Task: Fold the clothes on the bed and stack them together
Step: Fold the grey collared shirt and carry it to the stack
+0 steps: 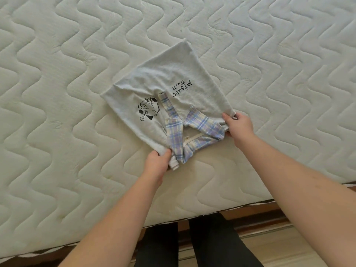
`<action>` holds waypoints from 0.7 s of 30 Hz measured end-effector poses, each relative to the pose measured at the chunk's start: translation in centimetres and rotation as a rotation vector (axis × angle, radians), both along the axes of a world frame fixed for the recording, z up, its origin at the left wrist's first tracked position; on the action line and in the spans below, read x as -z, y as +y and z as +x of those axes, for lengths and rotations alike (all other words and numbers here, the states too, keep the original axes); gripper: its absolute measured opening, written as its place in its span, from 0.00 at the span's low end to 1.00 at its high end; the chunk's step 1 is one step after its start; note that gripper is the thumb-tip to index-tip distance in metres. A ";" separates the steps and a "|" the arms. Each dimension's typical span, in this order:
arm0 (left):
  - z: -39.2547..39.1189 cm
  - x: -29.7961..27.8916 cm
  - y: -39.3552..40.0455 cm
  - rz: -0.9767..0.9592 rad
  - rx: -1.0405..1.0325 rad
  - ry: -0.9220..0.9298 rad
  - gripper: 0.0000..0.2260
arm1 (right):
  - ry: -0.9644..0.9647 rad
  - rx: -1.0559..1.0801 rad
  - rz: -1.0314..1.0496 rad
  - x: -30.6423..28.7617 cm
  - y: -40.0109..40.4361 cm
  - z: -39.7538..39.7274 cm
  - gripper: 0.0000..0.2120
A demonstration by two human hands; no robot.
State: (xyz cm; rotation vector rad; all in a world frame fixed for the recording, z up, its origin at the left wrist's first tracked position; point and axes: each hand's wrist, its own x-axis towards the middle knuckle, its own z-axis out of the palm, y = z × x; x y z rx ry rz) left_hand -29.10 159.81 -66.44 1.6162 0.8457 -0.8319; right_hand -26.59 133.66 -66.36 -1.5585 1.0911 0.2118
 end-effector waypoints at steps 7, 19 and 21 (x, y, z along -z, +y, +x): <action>-4.5 -1.1 -9.8 -0.271 -0.046 0.129 0.04 | -0.022 -0.022 -0.225 -0.6 -6.4 0.2 0.08; -6.2 -1.8 -19.6 -0.132 -0.009 0.317 0.12 | 0.032 -0.153 -0.319 -0.6 -12.1 -2.2 0.22; -5.7 -2.4 -18.1 -0.114 0.166 0.332 0.15 | 0.016 -0.050 -0.279 -0.4 -10.9 -3.7 0.25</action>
